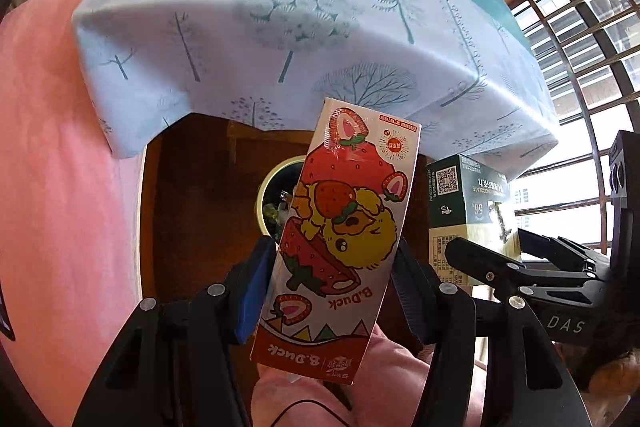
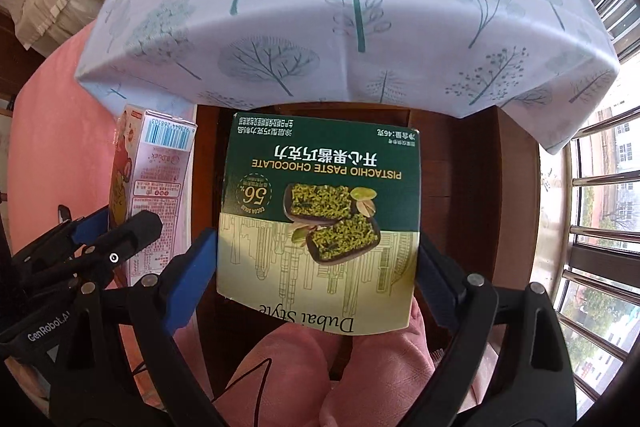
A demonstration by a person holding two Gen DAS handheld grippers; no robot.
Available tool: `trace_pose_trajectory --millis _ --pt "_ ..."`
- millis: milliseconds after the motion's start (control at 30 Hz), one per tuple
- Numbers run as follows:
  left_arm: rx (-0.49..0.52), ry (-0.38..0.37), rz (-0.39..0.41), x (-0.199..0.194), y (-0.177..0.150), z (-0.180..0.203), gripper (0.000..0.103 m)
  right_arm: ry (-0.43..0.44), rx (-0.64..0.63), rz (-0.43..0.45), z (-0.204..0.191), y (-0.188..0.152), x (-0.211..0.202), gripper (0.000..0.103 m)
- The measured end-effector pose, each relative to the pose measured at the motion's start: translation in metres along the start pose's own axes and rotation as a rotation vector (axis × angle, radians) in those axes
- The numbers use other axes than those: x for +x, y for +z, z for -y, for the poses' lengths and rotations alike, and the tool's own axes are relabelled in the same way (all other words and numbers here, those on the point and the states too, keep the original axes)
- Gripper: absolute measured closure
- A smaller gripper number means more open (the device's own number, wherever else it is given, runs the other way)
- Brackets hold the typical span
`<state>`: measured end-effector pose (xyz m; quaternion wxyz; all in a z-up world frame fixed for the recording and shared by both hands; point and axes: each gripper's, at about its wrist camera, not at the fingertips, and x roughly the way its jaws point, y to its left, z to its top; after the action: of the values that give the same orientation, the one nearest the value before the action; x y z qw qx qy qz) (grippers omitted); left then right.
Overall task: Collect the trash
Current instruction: 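Carry the carton and chocolate box over the bin and open the left tool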
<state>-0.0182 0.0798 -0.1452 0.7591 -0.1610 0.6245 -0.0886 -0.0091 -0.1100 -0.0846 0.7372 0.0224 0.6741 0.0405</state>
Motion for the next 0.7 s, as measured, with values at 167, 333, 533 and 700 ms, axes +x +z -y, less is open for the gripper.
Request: trace_pose_trajectory --millis 167,333,533,700 --pt "-0.006 0.035 -0.028 0.049 0.003 -0.008 0.045 -0.017 -0.009 -0.029 0.011 0.001 0.044 0.013" --pt "0.003 0.081 -0.050 0.095 0.011 -0.009 0.045 -0.030 -0.030 -0.034 0.024 0.011 0.082 0.013" --pt "0.008 0.114 -0.092 0.159 0.017 -0.012 0.045 -0.042 -0.044 -0.048 0.042 0.019 0.122 0.013" --pt "-0.001 0.097 -0.132 0.206 0.020 -0.008 0.045 -0.043 -0.032 -0.070 0.061 0.021 0.148 0.013"
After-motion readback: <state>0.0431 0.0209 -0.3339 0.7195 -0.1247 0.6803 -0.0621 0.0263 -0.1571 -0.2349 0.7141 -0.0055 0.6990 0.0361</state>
